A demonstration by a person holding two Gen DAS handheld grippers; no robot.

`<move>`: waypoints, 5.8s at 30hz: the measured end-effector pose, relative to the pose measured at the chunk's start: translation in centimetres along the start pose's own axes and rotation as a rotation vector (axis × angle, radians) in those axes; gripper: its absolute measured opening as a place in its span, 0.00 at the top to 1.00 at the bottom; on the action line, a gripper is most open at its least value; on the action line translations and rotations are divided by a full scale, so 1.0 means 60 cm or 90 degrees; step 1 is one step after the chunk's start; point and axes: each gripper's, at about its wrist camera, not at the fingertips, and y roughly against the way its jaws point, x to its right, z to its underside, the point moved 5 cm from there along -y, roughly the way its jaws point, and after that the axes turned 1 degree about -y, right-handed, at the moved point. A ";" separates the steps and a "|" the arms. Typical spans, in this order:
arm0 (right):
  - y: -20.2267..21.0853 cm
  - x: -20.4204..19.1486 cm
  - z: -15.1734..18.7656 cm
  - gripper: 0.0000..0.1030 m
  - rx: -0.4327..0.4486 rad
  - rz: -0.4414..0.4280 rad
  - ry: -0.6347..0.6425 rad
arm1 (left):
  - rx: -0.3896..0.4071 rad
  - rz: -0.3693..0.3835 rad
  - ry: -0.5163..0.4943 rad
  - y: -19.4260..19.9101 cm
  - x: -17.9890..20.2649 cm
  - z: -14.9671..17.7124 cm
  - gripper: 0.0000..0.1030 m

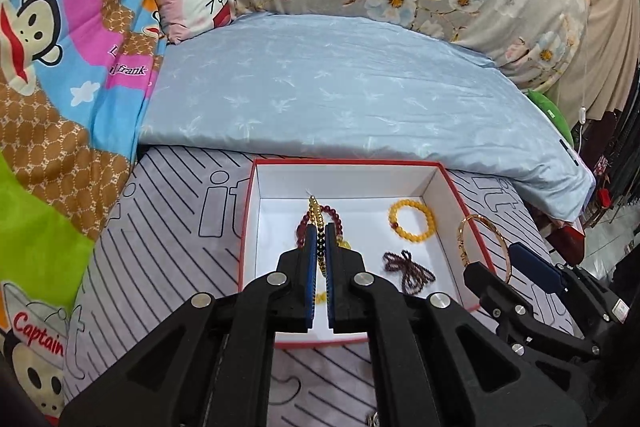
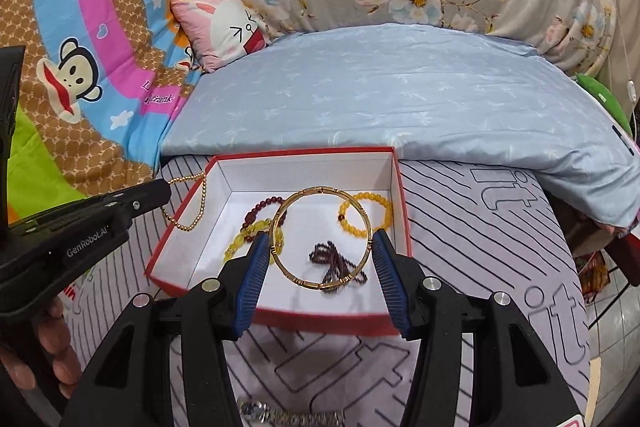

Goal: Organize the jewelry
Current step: 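Carry the bracelet and gold bangle into the red box and open both tools, then withdraw both open tools from the box over the remaining jewelry, then grasp the dark red bead bracelet with the left tool while the right tool moves toward the silver watch, then grasp the silver watch by its band with the right tool while the left tool holds the bracelet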

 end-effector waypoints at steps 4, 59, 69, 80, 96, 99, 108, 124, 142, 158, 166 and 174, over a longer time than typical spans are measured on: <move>-0.030 -0.002 -0.010 0.51 -0.007 0.004 0.006 | -0.006 -0.005 0.000 -0.032 -0.004 -0.009 0.97; 0.138 0.006 0.220 0.49 -0.066 0.013 -0.015 | -0.074 -0.033 0.067 0.102 -0.067 0.218 0.48; 0.156 0.008 0.278 0.49 -0.097 0.009 -0.021 | -0.111 -0.031 0.052 0.111 -0.047 0.285 0.48; 0.166 -0.031 0.327 0.49 -0.124 -0.017 0.006 | -0.139 -0.032 0.051 0.122 -0.046 0.337 0.48; 0.163 -0.047 0.333 0.49 -0.131 -0.028 0.014 | -0.109 -0.084 0.126 0.090 -0.148 0.273 0.48; 0.159 -0.047 0.329 0.49 -0.132 -0.027 0.012 | -0.111 -0.089 0.124 0.065 -0.155 0.251 0.48; 0.147 -0.038 0.314 0.49 -0.129 -0.021 0.005 | -0.120 -0.104 0.099 0.002 -0.147 0.221 0.58; 0.115 -0.020 0.291 0.50 -0.127 -0.019 -0.018 | -0.143 -0.078 0.078 0.000 -0.118 0.255 0.93; 0.053 -0.023 0.247 0.62 -0.126 -0.031 -0.044 | -0.158 -0.065 0.077 0.062 -0.098 0.320 0.93; -0.012 -0.014 0.216 0.82 -0.161 -0.031 -0.027 | -0.157 -0.070 0.072 0.066 -0.094 0.324 0.92; 0.023 -0.020 0.262 0.83 -0.183 -0.061 -0.041 | -0.157 -0.069 0.073 0.067 -0.095 0.324 0.92; 0.040 -0.051 0.257 0.78 -0.168 -0.078 -0.020 | -0.157 -0.071 0.070 0.067 -0.095 0.324 0.92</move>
